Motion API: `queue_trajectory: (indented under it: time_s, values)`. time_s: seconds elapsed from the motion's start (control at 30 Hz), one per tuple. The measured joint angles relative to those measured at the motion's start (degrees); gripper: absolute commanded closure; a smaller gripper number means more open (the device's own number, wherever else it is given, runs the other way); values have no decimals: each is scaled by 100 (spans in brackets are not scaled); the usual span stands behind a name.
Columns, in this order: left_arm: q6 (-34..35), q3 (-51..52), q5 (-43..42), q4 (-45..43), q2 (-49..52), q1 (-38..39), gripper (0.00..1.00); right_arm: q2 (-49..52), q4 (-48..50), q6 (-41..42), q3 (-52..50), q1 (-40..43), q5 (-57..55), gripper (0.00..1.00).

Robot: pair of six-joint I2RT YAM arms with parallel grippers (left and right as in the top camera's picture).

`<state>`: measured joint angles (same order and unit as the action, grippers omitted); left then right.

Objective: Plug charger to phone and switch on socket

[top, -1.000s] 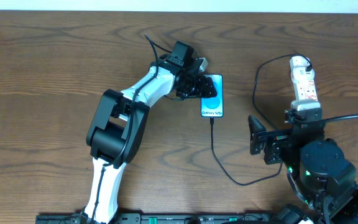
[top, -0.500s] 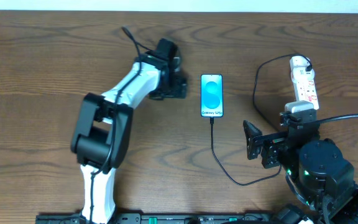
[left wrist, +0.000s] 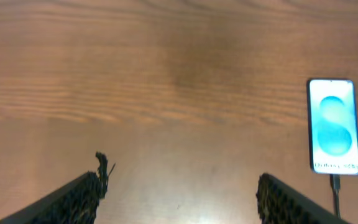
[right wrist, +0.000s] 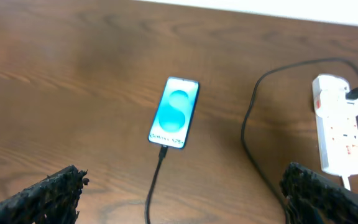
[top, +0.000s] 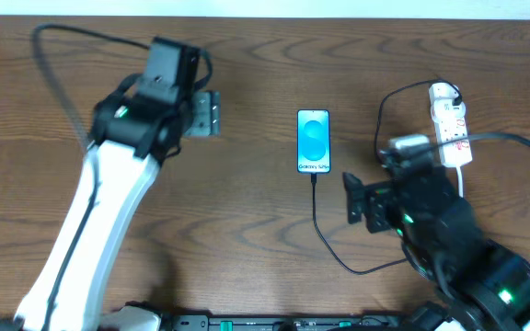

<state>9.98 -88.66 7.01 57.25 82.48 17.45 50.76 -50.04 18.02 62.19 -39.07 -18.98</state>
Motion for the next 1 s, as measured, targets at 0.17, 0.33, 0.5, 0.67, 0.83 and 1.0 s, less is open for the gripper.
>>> queue_trajectory:
  time_s: [0.17,0.33,0.5,0.67,0.83,1.0]
  values:
    - [-17,0,114,437,-861,0,20,629,11,0,0,0,153,1]
    - [-109,0,525,243,-1556,0,12,1209,15,2,0,0,365,1]
    - [-424,-4,1191,-1150,-1777,0,1,1733,105,0,-2,0,433,1]
    - [-933,-7,1506,-2719,-1582,-4,2,2002,68,50,-2,0,542,1]
    - [-1679,-7,1593,-3563,-1220,-48,2,2000,57,179,-2,0,826,1]
    - [-2295,-4,1609,-3543,-835,-221,2,2000,57,345,-2,0,1137,1]
